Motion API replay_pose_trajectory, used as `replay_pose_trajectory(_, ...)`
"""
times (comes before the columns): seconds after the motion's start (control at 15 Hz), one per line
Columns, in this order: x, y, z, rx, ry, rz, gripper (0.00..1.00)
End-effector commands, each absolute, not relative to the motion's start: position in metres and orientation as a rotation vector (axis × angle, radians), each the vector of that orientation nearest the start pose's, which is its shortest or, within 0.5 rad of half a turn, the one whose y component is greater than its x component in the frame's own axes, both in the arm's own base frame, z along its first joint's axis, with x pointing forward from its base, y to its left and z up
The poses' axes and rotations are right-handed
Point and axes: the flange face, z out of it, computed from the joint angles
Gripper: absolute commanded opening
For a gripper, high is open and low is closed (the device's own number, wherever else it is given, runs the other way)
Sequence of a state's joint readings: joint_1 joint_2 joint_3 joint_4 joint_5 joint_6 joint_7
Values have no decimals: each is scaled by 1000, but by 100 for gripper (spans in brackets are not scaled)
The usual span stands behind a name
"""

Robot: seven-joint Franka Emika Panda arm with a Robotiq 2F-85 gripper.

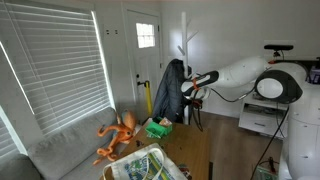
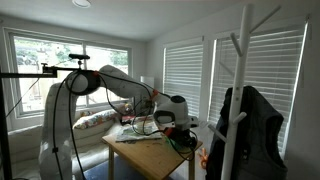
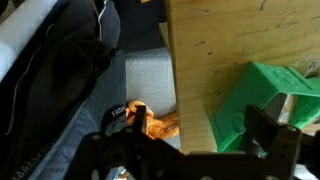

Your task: Put the orange book on the table.

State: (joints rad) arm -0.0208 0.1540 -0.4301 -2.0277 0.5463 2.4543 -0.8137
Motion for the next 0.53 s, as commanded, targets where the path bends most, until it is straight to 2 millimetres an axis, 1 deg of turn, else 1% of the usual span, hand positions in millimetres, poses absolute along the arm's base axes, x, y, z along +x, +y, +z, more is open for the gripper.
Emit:
replay_pose_trajectory(0.0, 550, -259, 408, -2985, 18, -679, 100)
replay_pose_trajectory(0.2, 563, -269, 410, -2996, 26, -737, 100)
replay_pose_trajectory(0.47, 584, -275, 413, -2911, -2, -620, 100)
